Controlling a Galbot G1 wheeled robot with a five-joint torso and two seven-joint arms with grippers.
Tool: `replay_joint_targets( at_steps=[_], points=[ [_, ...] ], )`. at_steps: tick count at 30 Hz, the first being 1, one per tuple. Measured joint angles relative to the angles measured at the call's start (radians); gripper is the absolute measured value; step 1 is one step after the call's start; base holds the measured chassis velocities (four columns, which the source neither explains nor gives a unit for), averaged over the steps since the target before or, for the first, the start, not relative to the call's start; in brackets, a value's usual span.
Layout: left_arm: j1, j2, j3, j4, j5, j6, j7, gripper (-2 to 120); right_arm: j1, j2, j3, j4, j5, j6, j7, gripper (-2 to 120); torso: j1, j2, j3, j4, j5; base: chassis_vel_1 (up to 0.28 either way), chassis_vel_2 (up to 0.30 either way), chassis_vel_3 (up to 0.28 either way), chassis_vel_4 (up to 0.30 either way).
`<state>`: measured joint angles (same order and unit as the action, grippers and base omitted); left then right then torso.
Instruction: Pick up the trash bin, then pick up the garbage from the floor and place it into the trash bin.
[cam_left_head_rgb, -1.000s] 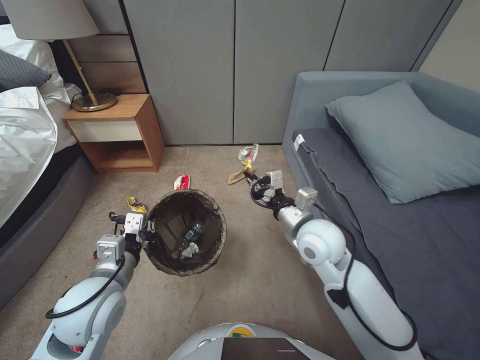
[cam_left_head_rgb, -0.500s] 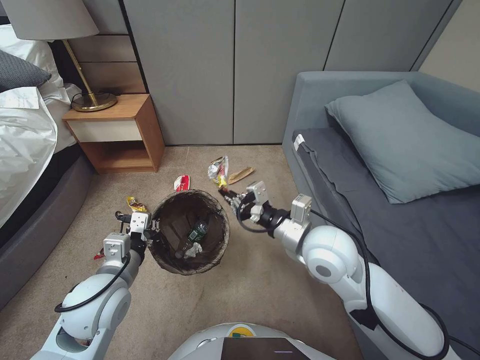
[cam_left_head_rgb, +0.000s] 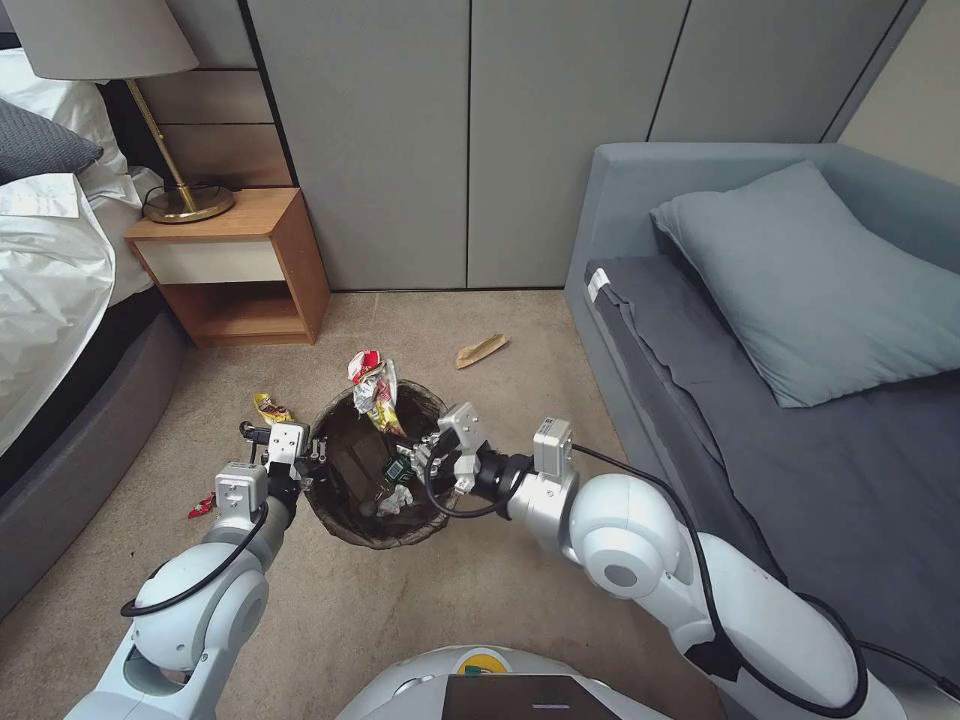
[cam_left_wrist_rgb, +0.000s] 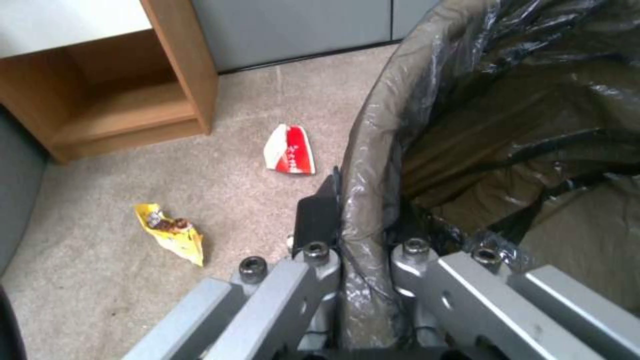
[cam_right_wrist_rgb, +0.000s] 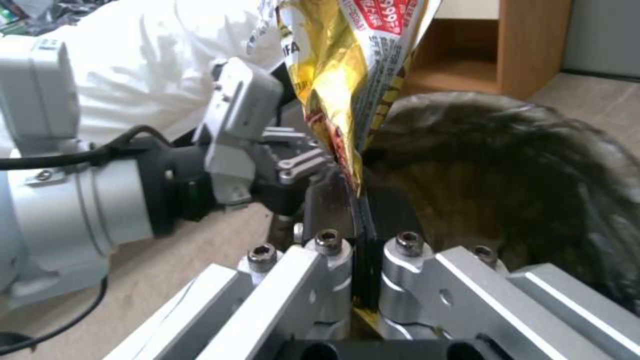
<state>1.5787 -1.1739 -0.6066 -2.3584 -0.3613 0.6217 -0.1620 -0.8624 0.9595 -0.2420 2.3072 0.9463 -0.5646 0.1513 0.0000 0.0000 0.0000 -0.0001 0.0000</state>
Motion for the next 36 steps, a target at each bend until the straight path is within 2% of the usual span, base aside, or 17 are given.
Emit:
replay_joint_targets(
  at_steps=[7,9,10,14,17,18,20,21,24,25,27,28,31,36],
  points=[
    [-0.003,-0.009,0.007,-0.001,-0.029,0.01,-0.005,3,0.03,0.03,-0.025,-0.015,0.004,-0.021,0.037,0,0.0,0.0,0.0,0.0001,0.0,0.0,0.0,0.0,0.0],
    [-0.005,-0.011,0.008,-0.001,-0.029,0.011,-0.005,3,0.033,0.035,-0.032,-0.019,0.006,-0.025,0.053,10,0.0,0.0,0.0,0.0002,0.0,0.0,0.0,0.0,0.0],
    [-0.006,-0.015,0.009,-0.001,-0.03,0.011,-0.005,3,0.032,0.039,-0.041,-0.026,0.006,-0.027,0.071,18,0.0,0.0,0.0,0.0001,0.0,0.0,0.0,0.0,0.0],
    [-0.005,-0.017,0.009,-0.002,-0.029,0.012,-0.004,3,0.026,0.043,-0.048,-0.031,0.005,-0.027,0.087,26,0.0,0.0,0.0,0.0,0.0,0.0,0.0,0.0,0.0],
    [-0.001,-0.012,0.006,-0.007,-0.028,0.012,-0.004,3,0.02,0.044,-0.053,-0.037,-0.021,-0.027,0.087,41,0.0,0.0,0.0,0.0001,0.0,0.0,0.0,0.0,0.0],
    [-0.001,-0.012,0.006,-0.007,-0.028,0.012,-0.004,3,0.02,0.044,-0.053,-0.037,-0.021,-0.027,0.087,41,0.0,0.0,0.0,0.0001,0.0,0.0,0.0,0.0,0.0],
    [-0.001,-0.006,0.005,-0.009,-0.029,0.012,-0.003,3,0.017,0.049,-0.053,-0.039,-0.025,-0.027,0.086,52,0.0,0.0,0.0,0.0001,0.0,0.0,0.0,0.0,0.0],
    [-0.001,-0.006,0.005,-0.009,-0.029,0.012,-0.003,3,0.017,0.049,-0.053,-0.039,-0.025,-0.027,0.086,52,0.0,0.0,0.0,0.0001,0.0,0.0,0.0,0.0,0.0],
    [-0.002,0.001,0.0,-0.013,-0.032,0.013,-0.003,3,0.006,0.056,-0.053,-0.045,-0.039,-0.026,0.083,68,0.0,0.0,0.0,0.0001,0.0,0.0,0.0,0.0,0.0],
    [-0.002,0.001,0.0,-0.013,-0.032,0.013,-0.003,3,0.006,0.056,-0.053,-0.045,-0.039,-0.026,0.083,68,0.0,0.0,0.0,0.0001,0.0,0.0,0.0,0.0,0.0],
    [0.001,0.001,-0.001,-0.015,-0.032,0.013,-0.003,3,0.0,0.059,-0.053,-0.047,-0.048,-0.026,0.081,78,0.0,0.0,0.0,0.0,0.0,0.0,0.0,0.0,0.0],
    [0.001,0.001,-0.001,-0.015,-0.032,0.013,-0.003,3,0.0,0.059,-0.053,-0.047,-0.048,-0.026,0.081,78,0.0,0.0,0.0,0.0,0.0,0.0,0.0,0.0,0.0],
    [0.004,0.001,-0.001,-0.016,-0.032,0.013,-0.002,3,-0.005,0.06,-0.049,-0.047,-0.062,-0.023,0.079,92,0.0,0.0,0.0,0.0001,0.0,0.0,0.0,0.0,0.0],
    [0.004,0.004,-0.001,-0.017,-0.033,0.013,-0.002,3,-0.008,0.061,-0.039,-0.05,-0.085,-0.018,0.073,100,0.0,0.0,0.0,0.0001,0.0,0.0,0.0,0.0,0.0]
  ],
)
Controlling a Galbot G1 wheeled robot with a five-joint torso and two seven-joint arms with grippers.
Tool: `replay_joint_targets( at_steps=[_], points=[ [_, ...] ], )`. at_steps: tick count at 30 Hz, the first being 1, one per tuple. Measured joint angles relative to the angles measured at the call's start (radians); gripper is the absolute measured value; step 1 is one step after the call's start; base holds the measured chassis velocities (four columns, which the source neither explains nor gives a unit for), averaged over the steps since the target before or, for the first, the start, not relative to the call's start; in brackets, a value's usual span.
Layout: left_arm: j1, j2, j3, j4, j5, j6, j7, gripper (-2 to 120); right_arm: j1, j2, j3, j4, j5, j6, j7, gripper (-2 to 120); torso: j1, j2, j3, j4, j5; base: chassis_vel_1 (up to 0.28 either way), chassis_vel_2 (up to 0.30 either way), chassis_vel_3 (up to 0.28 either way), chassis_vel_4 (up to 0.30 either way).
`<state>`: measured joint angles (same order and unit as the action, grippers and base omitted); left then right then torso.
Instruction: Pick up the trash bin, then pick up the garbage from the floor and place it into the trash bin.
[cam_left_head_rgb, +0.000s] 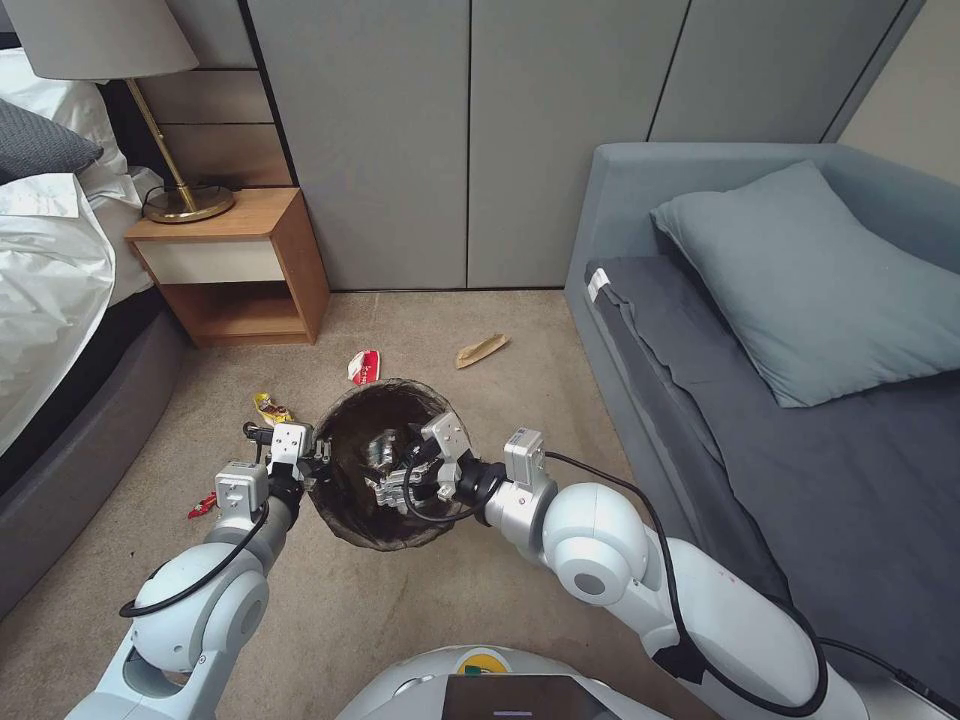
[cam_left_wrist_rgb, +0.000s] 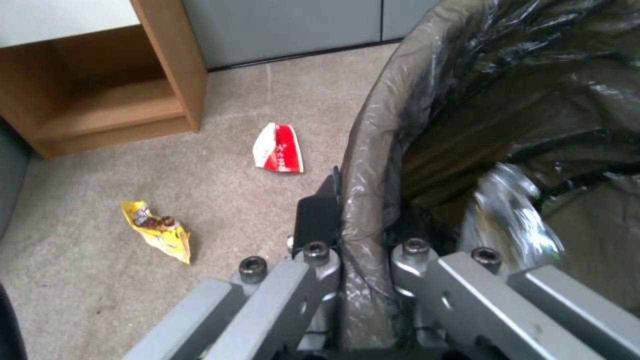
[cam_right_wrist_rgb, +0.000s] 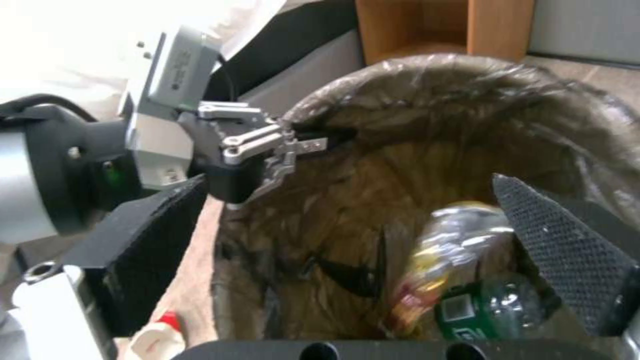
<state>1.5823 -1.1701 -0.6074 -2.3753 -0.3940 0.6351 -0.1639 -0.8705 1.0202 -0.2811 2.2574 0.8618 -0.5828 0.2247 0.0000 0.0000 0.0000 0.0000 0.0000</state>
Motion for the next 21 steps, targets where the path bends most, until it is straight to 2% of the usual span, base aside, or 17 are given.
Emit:
replay_joint_targets(
  at_steps=[4,11,13,17,20,21],
  points=[
    [0.004,0.0,0.0,-0.002,0.0,0.0,0.0,3,-0.005,0.0,0.016,0.0,-0.049,0.018,-0.028,100,0.0,0.0,0.0,0.0,0.0,0.0,0.0,0.0,0.0],
    [0.007,0.002,-0.01,-0.002,-0.001,0.001,-0.001,3,-0.026,-0.015,0.108,0.033,-0.101,0.084,-0.082,100,0.0,0.0,0.0,0.0001,0.0001,0.0,0.0,0.0,0.0],
    [0.009,0.0,-0.016,-0.002,-0.002,0.001,-0.001,3,-0.056,-0.029,0.162,0.049,-0.144,0.139,-0.077,100,0.0,0.0,0.0,-0.0001,0.0001,0.0,0.0,0.0,0.0],
    [0.01,-0.003,-0.021,-0.002,-0.003,0.001,-0.001,3,-0.097,-0.031,0.223,0.054,-0.205,0.182,-0.064,100,0.0,0.0,0.0,0.0001,0.0001,0.0,0.0,0.0,0.0],
    [0.012,-0.012,-0.025,-0.003,-0.002,0.0,-0.003,3,-0.195,-0.009,0.349,0.055,-0.321,0.24,-0.058,100,0.0,0.0,0.0,-0.0001,0.0002,0.0,0.0,0.0,0.0],
    [0.012,-0.012,-0.025,-0.003,-0.002,0.0,-0.003,3,-0.195,-0.009,0.349,0.055,-0.321,0.24,-0.058,100,0.0,0.0,0.0,-0.0001,0.0002,0.0,0.0,0.0,0.0]
  ],
)
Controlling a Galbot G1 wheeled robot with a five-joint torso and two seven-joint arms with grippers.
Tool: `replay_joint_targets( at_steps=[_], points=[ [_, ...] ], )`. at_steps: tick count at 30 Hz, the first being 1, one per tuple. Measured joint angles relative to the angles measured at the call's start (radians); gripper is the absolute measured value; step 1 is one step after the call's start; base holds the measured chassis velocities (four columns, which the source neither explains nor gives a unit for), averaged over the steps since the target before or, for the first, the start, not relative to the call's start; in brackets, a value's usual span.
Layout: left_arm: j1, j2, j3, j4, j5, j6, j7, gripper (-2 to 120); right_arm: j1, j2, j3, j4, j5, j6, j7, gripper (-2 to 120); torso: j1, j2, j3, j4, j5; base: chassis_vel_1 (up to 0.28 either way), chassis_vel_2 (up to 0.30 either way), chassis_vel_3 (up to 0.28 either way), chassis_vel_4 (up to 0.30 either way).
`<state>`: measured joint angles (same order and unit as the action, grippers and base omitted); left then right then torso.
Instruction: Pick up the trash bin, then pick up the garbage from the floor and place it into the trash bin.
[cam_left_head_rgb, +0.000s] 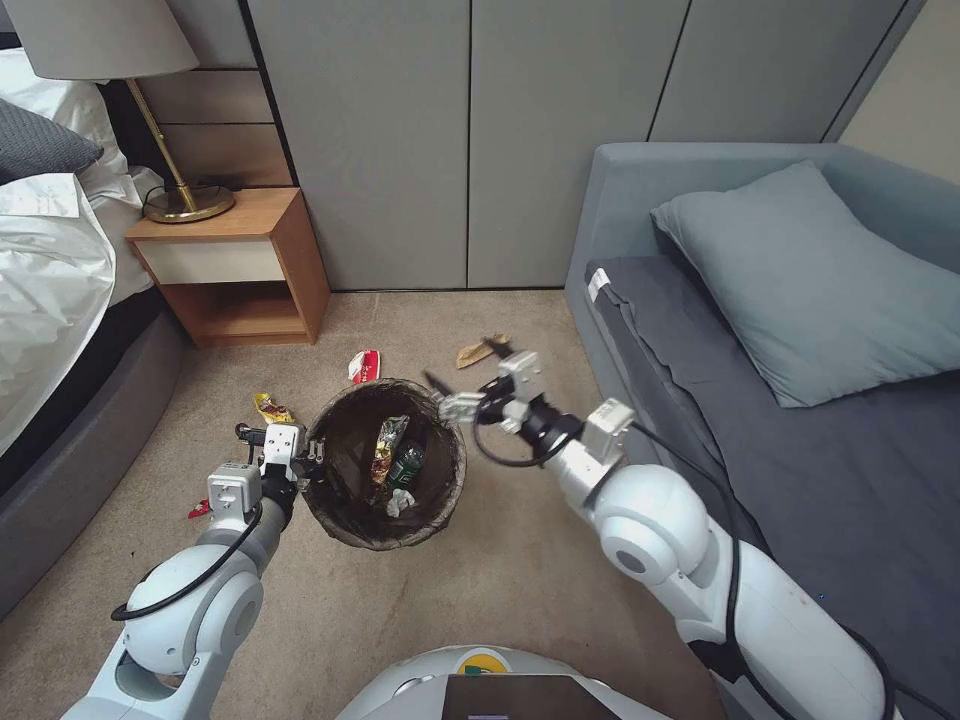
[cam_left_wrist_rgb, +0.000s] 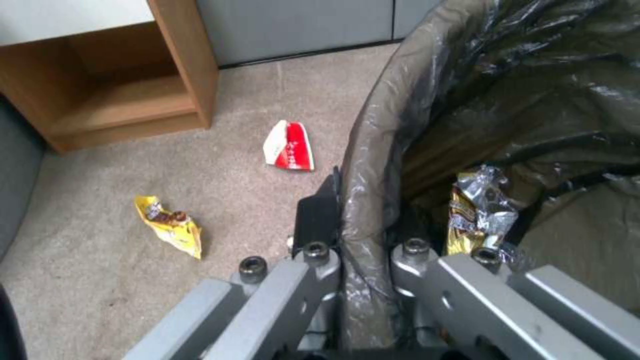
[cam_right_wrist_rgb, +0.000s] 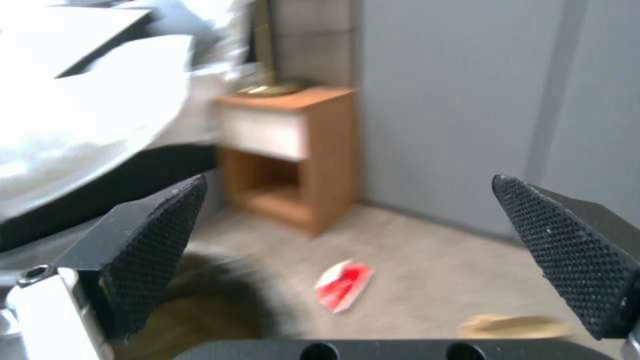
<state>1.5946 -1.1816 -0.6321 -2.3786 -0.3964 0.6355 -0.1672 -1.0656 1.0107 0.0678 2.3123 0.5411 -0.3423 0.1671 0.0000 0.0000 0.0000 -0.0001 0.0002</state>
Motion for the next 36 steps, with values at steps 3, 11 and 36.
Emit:
replay_joint_targets(
  at_steps=[3,11,36],
  points=[
    [0.002,-0.008,0.0,-0.001,0.005,-0.001,-0.001,3,-0.087,0.034,0.097,0.001,-0.065,0.043,0.008,100,0.0,0.0,0.0,-0.0001,0.0,0.0,0.0,0.0,0.0],
    [0.01,-0.016,-0.014,-0.005,0.013,-0.006,-0.002,3,-0.281,0.127,0.304,-0.061,-0.351,0.192,0.035,100,0.0,0.0,0.0,-0.0001,0.0001,0.0,0.0,0.0,0.0],
    [0.027,-0.03,-0.025,0.001,0.064,-0.007,0.001,3,-0.491,0.309,0.44,-0.076,-0.4,0.27,0.026,100,0.0,0.0,0.0,0.0001,-0.0002,0.0,0.0,0.0,0.0]
  ],
)
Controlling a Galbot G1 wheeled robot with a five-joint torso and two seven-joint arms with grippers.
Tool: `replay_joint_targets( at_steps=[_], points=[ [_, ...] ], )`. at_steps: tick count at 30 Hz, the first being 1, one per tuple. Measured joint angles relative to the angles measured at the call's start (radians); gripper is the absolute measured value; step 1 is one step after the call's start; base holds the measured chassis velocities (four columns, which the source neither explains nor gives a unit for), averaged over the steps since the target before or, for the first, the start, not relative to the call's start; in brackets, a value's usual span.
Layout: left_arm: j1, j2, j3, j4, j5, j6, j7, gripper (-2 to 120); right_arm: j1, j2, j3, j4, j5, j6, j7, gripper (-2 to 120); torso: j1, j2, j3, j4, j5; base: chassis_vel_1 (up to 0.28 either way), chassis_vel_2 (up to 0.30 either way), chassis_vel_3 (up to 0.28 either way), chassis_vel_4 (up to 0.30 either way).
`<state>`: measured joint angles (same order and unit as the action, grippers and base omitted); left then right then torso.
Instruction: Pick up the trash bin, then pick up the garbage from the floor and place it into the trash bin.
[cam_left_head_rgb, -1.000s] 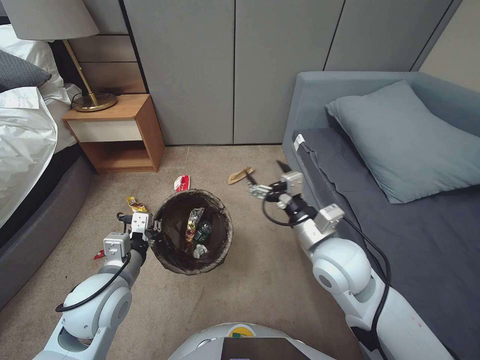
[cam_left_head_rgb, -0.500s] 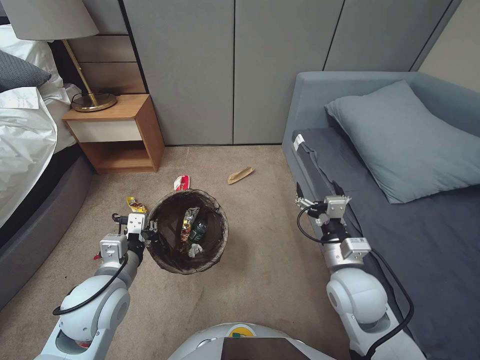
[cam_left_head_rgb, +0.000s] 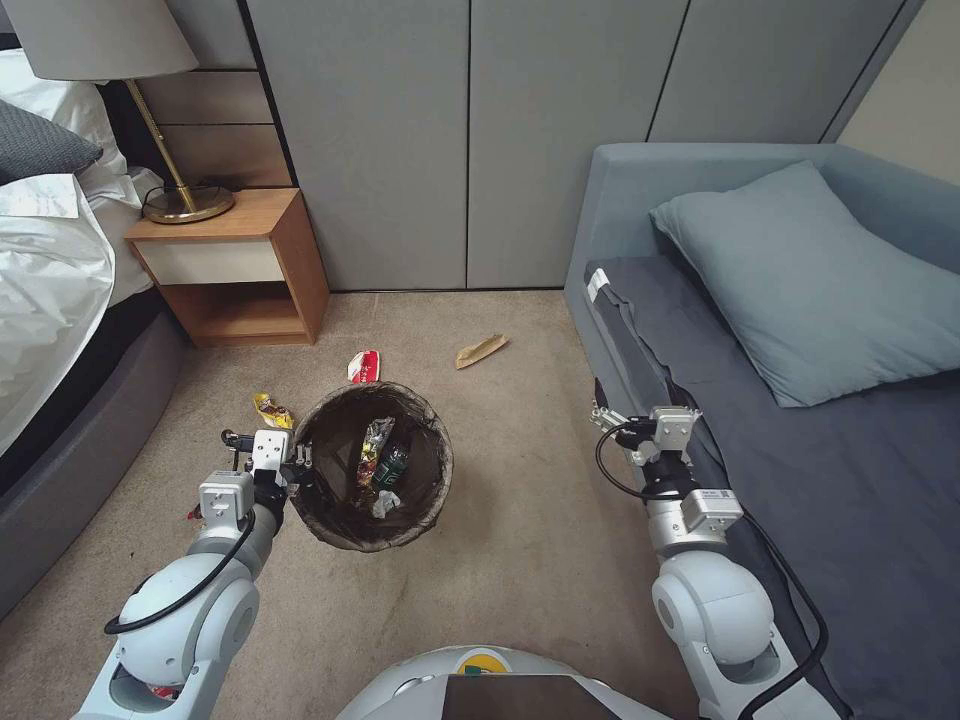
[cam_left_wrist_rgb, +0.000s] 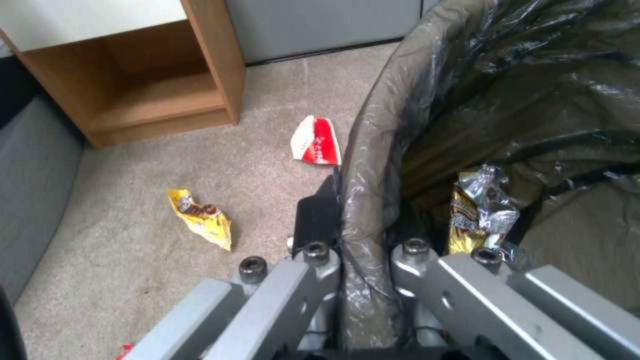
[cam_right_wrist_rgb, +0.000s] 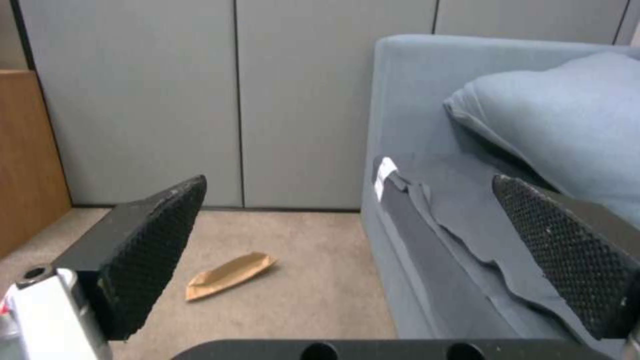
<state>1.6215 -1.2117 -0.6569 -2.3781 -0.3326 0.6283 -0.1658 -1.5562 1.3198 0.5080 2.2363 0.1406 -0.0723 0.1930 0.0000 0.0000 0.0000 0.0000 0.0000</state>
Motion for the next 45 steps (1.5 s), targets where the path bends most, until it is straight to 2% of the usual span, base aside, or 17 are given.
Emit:
replay_joint_targets(
  at_steps=[16,45],
  points=[
    [-0.002,-0.007,0.001,0.005,0.003,0.006,0.001,3,-0.015,-0.004,0.041,-0.015,0.021,-0.014,-0.035,100,0.0,0.0,0.0,0.0,0.0001,0.002,0.003,0.001,0.002],
    [0.003,-0.011,0.011,0.014,0.056,-0.014,0.018,3,0.012,-0.001,0.023,-0.046,0.028,-0.023,-0.033,100,0.0,0.0,0.0,-0.0001,0.0001,0.01,0.014,0.011,0.008]
  ],
)
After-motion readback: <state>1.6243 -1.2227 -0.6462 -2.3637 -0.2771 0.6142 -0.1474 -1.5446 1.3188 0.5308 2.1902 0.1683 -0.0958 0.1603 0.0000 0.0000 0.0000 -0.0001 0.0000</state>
